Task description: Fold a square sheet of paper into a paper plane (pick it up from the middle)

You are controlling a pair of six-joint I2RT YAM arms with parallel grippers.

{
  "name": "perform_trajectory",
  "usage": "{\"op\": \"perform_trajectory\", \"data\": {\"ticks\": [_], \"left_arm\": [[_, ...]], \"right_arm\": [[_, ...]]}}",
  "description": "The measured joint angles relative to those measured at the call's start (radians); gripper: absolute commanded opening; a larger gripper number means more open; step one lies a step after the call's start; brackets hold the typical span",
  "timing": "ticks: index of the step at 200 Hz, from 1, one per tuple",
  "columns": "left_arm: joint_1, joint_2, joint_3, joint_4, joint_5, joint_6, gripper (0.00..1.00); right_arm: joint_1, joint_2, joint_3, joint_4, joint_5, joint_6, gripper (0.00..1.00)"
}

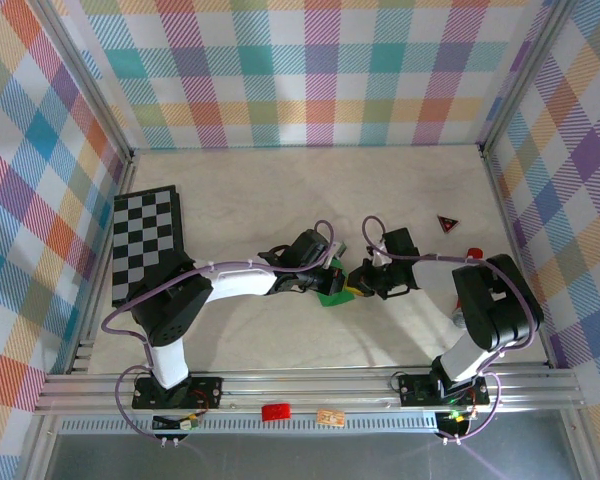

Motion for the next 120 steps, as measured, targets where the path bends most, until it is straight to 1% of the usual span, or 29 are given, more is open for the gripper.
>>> {"op": "perform_trajectory", "data": {"ticks": [35,78,120], "left_arm": [[0.0,0.0,0.0,0.0,0.0,0.0,0.0],[0.0,0.0,-0.001,0.0,-0.002,0.0,0.0],[0.013,-0.003,-0.018,-0.007,-0.012,0.001,0.0]], "right_arm": [[0.011,0.043,0.003,-0.009,0.017,-0.002,0.05],[0.012,0.05,0.032,-0.06,0.042,-0.032,0.05],[0.013,0.05,0.04,-0.073,0.049,-0.047,0.05]]}}
